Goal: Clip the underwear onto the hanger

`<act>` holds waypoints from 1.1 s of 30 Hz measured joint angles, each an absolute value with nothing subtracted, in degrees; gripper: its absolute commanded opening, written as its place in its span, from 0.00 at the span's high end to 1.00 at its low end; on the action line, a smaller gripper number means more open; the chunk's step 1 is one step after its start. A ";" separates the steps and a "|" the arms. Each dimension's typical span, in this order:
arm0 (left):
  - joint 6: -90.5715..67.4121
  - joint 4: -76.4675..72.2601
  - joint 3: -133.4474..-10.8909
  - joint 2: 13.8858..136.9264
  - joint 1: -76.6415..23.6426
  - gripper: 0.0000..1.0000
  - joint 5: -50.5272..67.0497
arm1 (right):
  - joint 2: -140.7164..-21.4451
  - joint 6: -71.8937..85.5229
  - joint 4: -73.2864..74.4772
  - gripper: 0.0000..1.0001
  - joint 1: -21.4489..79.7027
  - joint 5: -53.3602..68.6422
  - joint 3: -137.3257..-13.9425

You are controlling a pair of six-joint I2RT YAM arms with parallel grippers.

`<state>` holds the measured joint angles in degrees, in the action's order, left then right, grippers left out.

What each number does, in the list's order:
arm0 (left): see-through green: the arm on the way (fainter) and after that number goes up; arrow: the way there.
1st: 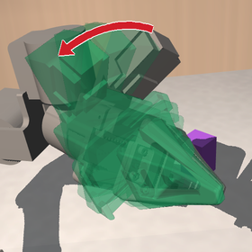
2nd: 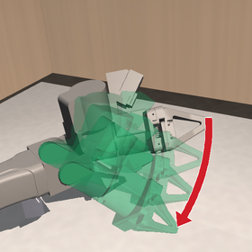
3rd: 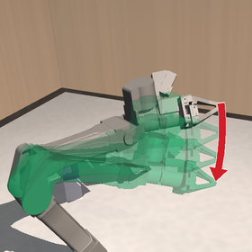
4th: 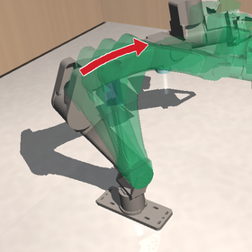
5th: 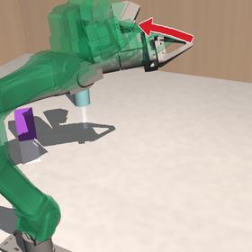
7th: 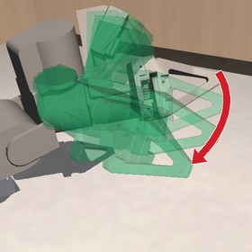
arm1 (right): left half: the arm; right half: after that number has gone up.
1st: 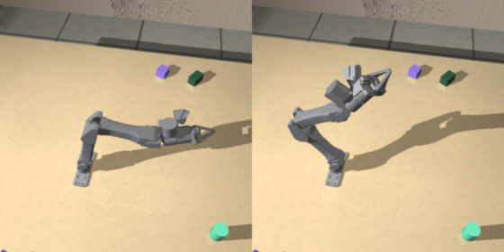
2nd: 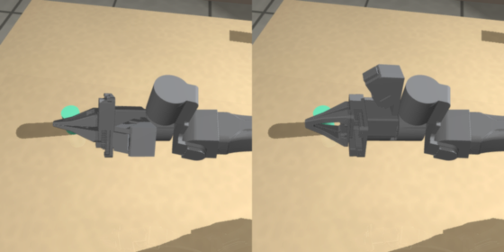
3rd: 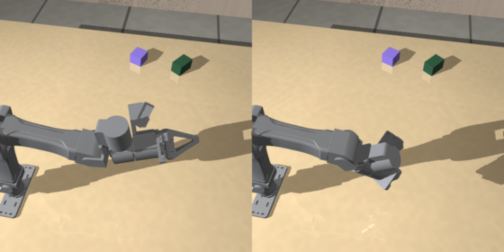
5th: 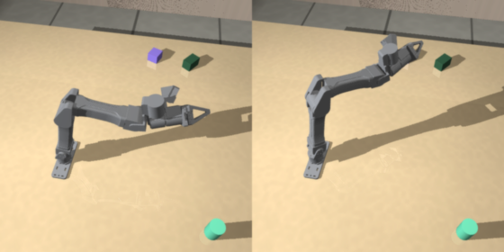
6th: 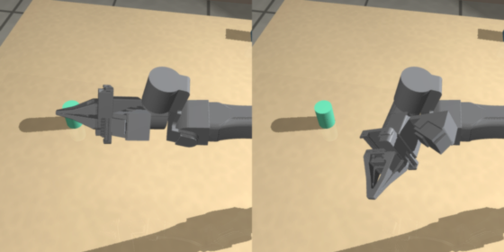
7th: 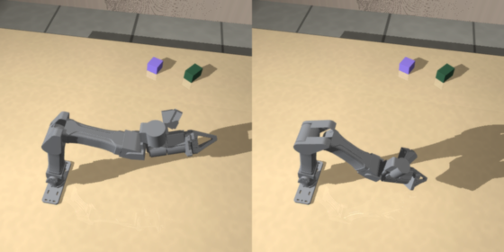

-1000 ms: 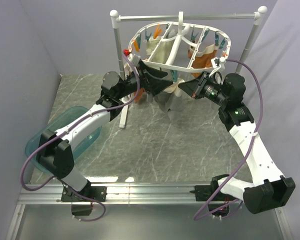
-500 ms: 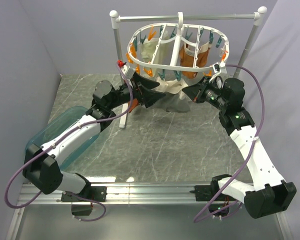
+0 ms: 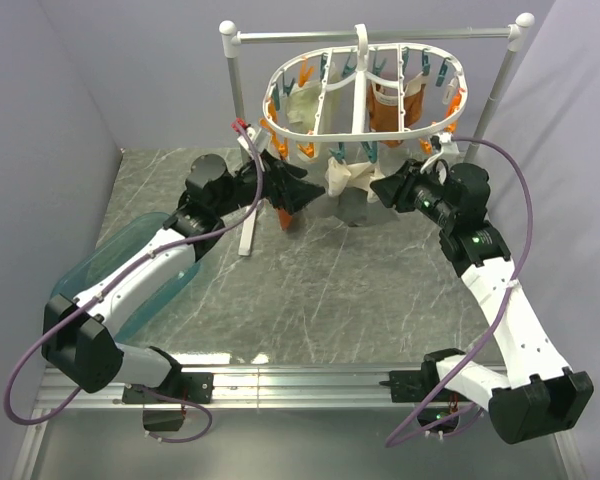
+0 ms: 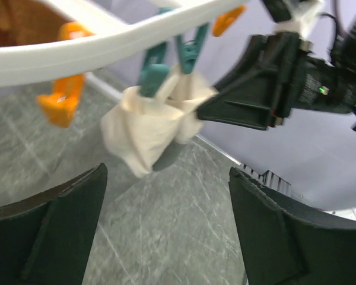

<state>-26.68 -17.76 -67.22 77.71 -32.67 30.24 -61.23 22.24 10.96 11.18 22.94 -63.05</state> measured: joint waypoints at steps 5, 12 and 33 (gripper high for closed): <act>-27.27 -7.94 -70.35 77.71 -28.86 0.01 28.21 | -58.39 20.27 12.91 0.48 9.52 20.84 -61.67; -26.59 6.50 -72.07 75.40 -19.42 0.01 27.86 | -52.49 16.69 16.10 0.33 6.85 18.46 -61.23; -10.13 40.99 -73.45 74.65 -4.03 0.01 10.72 | -44.25 -0.21 32.58 0.11 -3.14 25.10 -53.08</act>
